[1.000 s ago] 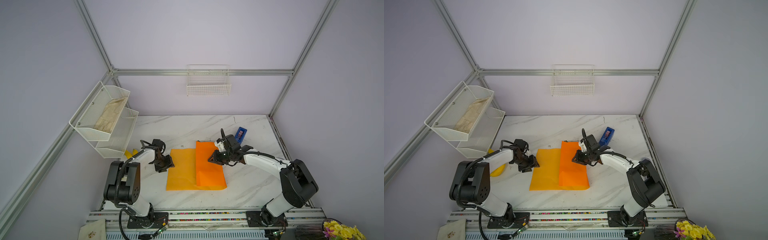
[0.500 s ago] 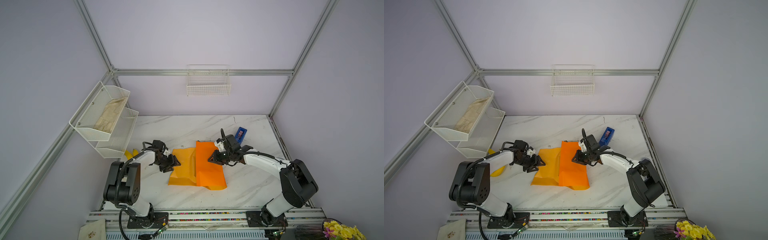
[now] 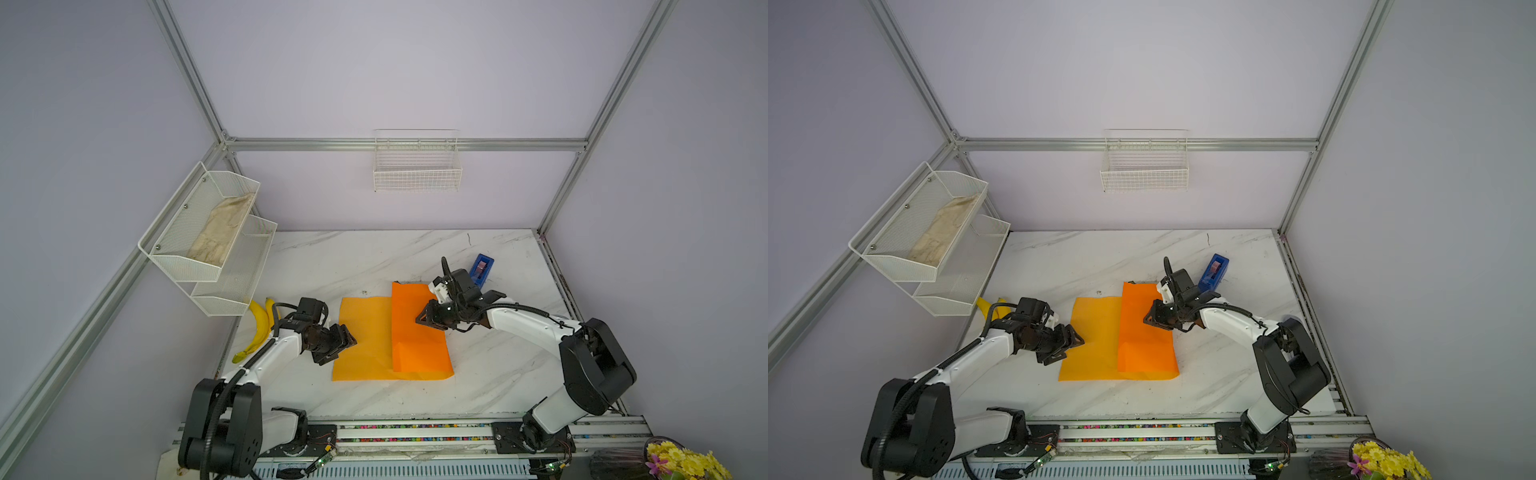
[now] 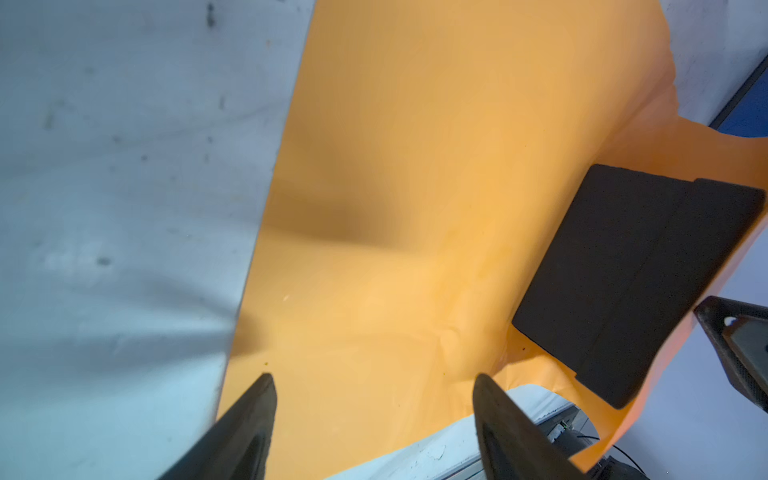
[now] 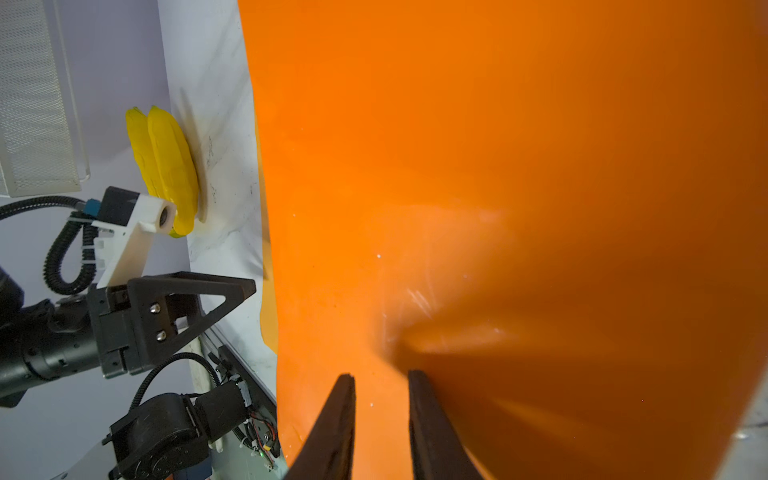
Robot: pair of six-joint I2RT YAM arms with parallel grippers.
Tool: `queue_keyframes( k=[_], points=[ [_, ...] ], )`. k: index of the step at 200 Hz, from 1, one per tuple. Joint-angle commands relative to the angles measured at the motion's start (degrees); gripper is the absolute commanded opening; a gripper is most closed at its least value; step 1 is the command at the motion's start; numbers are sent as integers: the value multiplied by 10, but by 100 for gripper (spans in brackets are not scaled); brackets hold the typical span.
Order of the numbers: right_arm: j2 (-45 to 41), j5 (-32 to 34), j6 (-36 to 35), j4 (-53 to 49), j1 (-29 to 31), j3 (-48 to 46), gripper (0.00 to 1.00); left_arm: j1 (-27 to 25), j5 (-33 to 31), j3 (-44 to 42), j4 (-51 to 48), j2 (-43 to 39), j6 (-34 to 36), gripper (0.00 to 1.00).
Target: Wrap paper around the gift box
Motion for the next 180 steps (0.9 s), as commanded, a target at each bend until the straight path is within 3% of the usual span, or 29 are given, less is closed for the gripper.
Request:
queue_keyframes(
  k=[1,45,89,136,180],
  points=[
    [26,21,-3,-36,3,-8,27,-6,-53,-47,-24,-43,-73,79],
    [25,22,-7,-41,3,-2,27,-38,-81,-69,-42,-50,-107,86],
    [24,22,-7,-38,3,-4,27,-41,17,-68,22,-10,-92,85],
    [22,20,-9,-40,3,-1,27,-35,18,-53,75,-33,-93,84],
    [21,19,-10,-41,3,-1,27,0,28,-7,112,25,-27,84]
  ],
)
